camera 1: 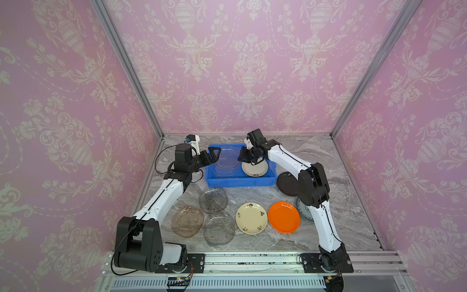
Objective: Place the plates into the plastic bin on the countertop
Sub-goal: Place the plate in the plastic bin.
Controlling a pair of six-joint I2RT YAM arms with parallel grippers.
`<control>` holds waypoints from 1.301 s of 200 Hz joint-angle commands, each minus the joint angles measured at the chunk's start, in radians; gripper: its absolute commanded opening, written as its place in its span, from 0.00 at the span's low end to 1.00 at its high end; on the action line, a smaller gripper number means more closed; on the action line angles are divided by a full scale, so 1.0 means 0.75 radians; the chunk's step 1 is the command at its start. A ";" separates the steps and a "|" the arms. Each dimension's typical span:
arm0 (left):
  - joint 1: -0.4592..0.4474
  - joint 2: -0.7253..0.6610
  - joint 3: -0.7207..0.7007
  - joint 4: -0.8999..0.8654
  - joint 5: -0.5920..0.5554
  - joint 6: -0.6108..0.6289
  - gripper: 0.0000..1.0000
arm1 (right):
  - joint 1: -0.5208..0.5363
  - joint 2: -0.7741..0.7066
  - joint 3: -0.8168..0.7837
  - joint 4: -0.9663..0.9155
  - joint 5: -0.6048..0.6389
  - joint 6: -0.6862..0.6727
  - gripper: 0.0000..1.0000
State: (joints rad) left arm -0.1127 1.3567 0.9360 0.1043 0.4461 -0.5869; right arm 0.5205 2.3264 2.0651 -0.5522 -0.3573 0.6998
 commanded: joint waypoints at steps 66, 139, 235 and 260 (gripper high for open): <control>0.010 0.044 0.021 -0.073 0.006 0.082 0.99 | 0.022 0.155 0.189 -0.157 0.053 -0.119 0.00; 0.010 0.049 0.012 -0.082 -0.003 0.093 0.99 | 0.024 0.237 0.255 -0.164 0.045 -0.105 0.00; 0.011 0.077 0.022 -0.086 0.000 0.097 0.99 | 0.036 0.263 0.318 -0.211 0.074 -0.109 0.26; 0.009 0.081 0.027 -0.085 0.003 0.097 0.99 | 0.048 0.239 0.306 -0.215 0.101 -0.115 0.30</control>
State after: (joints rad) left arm -0.1123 1.4048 0.9363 0.0582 0.4458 -0.5396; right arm 0.5404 2.5172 2.2749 -0.6910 -0.3130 0.6250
